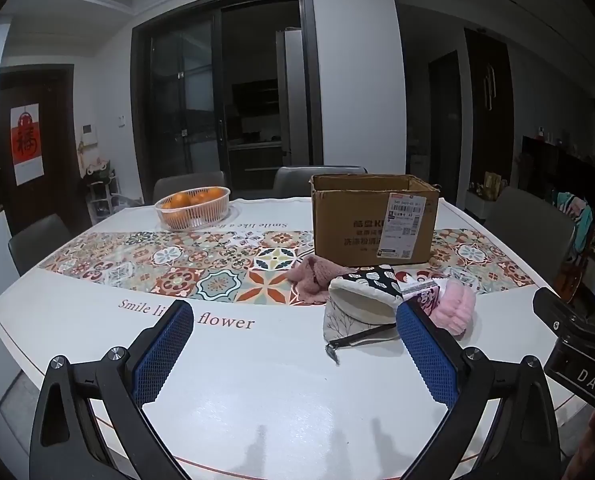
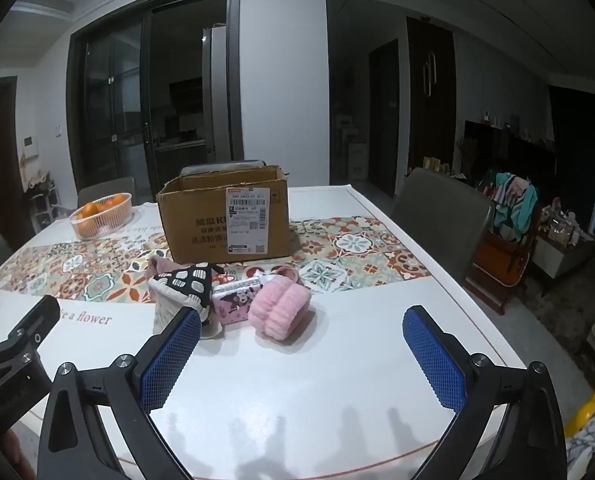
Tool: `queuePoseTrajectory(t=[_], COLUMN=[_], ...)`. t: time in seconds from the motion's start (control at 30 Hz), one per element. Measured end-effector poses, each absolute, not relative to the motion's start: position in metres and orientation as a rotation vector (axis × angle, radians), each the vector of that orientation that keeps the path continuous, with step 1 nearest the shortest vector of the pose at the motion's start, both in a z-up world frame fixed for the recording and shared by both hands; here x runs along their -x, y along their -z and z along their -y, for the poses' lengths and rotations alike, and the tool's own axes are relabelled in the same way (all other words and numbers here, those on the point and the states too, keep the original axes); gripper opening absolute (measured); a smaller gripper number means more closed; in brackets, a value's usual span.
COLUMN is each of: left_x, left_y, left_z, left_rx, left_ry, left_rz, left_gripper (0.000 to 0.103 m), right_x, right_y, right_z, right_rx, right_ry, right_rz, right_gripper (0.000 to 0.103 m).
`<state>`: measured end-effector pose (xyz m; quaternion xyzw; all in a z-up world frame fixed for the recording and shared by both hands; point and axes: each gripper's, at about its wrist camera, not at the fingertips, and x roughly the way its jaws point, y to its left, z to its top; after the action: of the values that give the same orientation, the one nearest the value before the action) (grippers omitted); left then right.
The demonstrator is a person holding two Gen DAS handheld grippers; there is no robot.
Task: Organize soft objects
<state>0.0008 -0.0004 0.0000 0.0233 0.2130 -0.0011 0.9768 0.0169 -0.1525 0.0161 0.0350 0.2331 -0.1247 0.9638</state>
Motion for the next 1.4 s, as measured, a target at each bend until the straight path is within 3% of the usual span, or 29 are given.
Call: queuePoseTrajectory(t=[1.4], left_x=[0.003], left_y=[-0.002], left_z=[0.001], left_rx=[-0.046], left_ry=[0.0], left_rz=[-0.401], left_gripper=[0.103], right_x=[-0.017], right_y=[-0.019], right_z=[0.151], right_rx=[-0.082], right_ry=[0.249], right_rz=[-0.474], right_gripper=[0.103])
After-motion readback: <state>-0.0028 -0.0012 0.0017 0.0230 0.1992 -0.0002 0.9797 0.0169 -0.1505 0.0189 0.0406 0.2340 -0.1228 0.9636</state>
